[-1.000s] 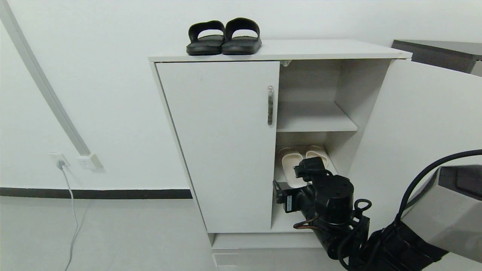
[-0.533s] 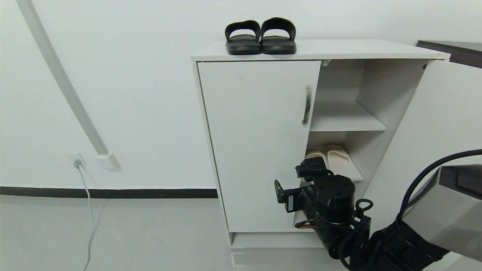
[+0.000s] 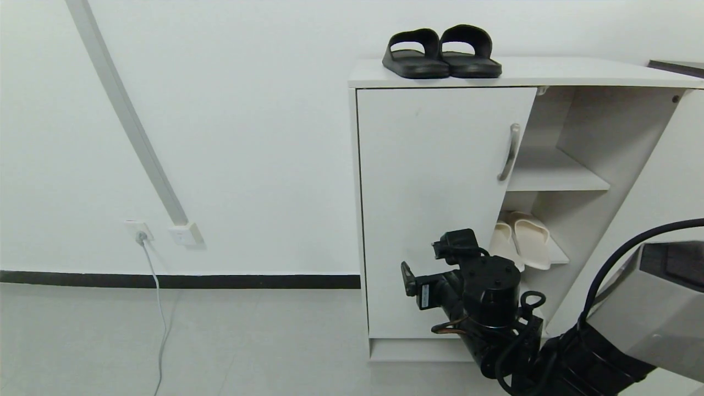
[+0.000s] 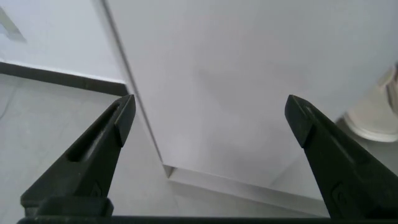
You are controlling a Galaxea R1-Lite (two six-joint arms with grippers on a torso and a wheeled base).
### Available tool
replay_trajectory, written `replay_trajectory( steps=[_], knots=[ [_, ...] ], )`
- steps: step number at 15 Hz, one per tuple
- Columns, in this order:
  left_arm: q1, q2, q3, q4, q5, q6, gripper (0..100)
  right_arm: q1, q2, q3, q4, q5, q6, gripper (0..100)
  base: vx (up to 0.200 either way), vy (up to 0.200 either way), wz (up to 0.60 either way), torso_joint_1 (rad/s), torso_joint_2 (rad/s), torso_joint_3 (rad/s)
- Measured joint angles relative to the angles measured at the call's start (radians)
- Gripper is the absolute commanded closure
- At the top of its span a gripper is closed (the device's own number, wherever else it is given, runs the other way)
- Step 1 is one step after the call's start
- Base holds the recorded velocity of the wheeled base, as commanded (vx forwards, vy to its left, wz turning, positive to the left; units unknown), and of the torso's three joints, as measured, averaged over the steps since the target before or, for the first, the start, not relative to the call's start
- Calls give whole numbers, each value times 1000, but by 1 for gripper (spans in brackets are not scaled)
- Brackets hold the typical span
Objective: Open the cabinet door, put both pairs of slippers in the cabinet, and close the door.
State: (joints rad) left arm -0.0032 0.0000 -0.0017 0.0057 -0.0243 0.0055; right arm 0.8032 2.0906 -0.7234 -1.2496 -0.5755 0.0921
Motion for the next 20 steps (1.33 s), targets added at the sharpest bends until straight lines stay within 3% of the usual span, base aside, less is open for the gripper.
replay_trajectory(
  steps=[14, 20],
  knots=[
    [0, 1, 0, 0, 12, -5, 100, -35, 0, 68, -99, 1, -71, 0, 0, 0, 0, 0, 0, 0],
    [0, 1, 0, 0, 13, -7, 100, -38, -1, 63, -121, 0, -73, 0, 0, 0, 0, 37, -355, -310]
  ],
)
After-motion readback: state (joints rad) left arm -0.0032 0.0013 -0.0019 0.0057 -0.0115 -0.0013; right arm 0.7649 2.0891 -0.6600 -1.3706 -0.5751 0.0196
